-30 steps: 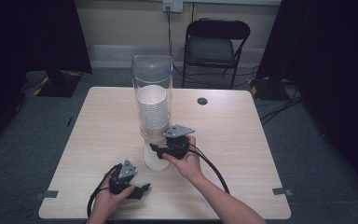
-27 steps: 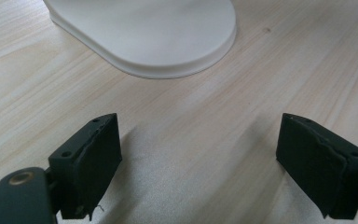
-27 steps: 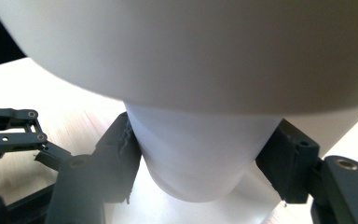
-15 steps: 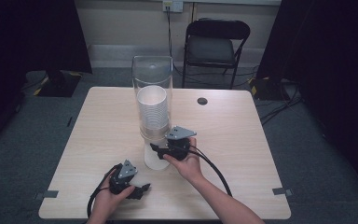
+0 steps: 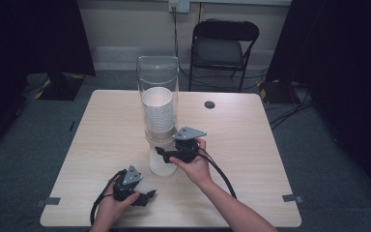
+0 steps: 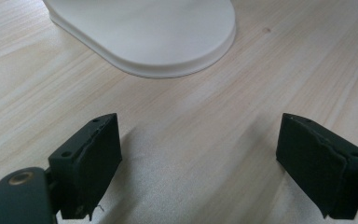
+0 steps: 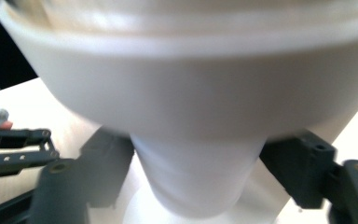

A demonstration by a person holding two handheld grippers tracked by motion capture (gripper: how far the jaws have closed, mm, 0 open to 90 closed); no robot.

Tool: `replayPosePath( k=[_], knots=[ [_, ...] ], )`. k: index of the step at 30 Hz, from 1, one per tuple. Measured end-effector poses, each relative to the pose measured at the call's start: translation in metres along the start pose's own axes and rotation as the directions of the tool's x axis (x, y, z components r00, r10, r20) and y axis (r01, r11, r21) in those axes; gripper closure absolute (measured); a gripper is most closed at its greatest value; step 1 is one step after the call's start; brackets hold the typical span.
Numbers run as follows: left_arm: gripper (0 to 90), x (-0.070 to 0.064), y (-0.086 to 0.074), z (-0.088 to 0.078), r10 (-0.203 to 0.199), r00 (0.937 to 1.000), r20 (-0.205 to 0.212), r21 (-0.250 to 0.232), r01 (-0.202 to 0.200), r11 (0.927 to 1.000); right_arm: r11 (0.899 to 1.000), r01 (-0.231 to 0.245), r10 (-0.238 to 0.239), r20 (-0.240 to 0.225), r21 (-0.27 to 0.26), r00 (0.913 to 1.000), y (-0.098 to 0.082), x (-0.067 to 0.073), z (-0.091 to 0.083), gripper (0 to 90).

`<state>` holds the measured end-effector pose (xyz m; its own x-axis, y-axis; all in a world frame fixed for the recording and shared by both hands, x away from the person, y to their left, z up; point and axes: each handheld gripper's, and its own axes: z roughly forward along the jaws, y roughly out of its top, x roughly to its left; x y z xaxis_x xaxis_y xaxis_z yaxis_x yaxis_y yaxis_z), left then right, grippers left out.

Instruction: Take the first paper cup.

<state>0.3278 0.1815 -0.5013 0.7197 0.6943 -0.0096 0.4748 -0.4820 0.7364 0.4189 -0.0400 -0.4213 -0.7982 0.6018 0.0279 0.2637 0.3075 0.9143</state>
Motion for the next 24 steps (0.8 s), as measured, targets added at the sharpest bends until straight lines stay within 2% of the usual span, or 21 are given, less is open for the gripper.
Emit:
replayPosePath(
  k=[1,2,3,6,11,13,14,19,20,24],
  knots=[
    [13.4,0.0,0.0,0.0,-0.001,1.0,0.003,-0.005,0.001,1.0,1.0,0.007,-0.007,-0.007,-0.007,1.0,0.003,0.001,0.0,30.2],
    [13.4,0.0,0.0,0.0,-0.001,1.0,0.003,-0.005,0.001,1.0,1.0,0.007,-0.007,-0.007,-0.007,1.0,0.003,0.001,0.0,30.2],
    [13.4,0.0,0.0,0.0,0.0,1.0,0.0,0.002,0.0,1.0,1.0,0.029,-0.029,0.011,-0.008,0.9995,0.004,0.003,0.002,32.6],
    [13.4,0.0,0.0,0.0,-0.001,1.0,0.003,-0.006,0.001,1.0,0.999,0.03,-0.03,0.008,-0.018,0.9995,-0.003,0.003,0.004,35.2],
    [13.3,0.001,0.0,0.0,0.012,0.9999,0.0,-0.003,-0.012,0.9999,0.999,0.033,-0.033,0.008,-0.025,0.9994,-0.006,0.003,0.004,35.9],
    [13.2,0.0,0.0,0.0,-0.001,1.0,0.006,-0.002,0.001,1.0,0.999,0.035,-0.035,0.005,-0.029,0.9994,-0.007,0.002,0.004,36.0],
    [13.3,0.001,0.0,0.0,0.011,0.9999,0.001,-0.002,-0.011,0.9999,0.999,0.04,-0.04,0.009,-0.027,0.9992,-0.007,0.003,0.004,36.1],
    [13.3,0.0,0.0,0.0,0.005,1.0,0.001,-0.003,-0.005,1.0,0.999,0.043,-0.043,0.002,-0.02,0.9991,-0.007,0.002,0.004,36.4],
    [13.2,0.001,0.0,0.0,0.015,0.9999,0.0,-0.002,-0.015,0.9999,0.999,0.04,-0.04,0.003,-0.017,0.9992,-0.007,0.002,0.004,36.5],
    [13.3,0.0,0.0,0.0,0.005,1.0,0.002,-0.003,-0.005,1.0,0.999,0.042,-0.042,0.001,-0.021,0.9991,-0.008,0.002,0.005,36.6]
  ],
)
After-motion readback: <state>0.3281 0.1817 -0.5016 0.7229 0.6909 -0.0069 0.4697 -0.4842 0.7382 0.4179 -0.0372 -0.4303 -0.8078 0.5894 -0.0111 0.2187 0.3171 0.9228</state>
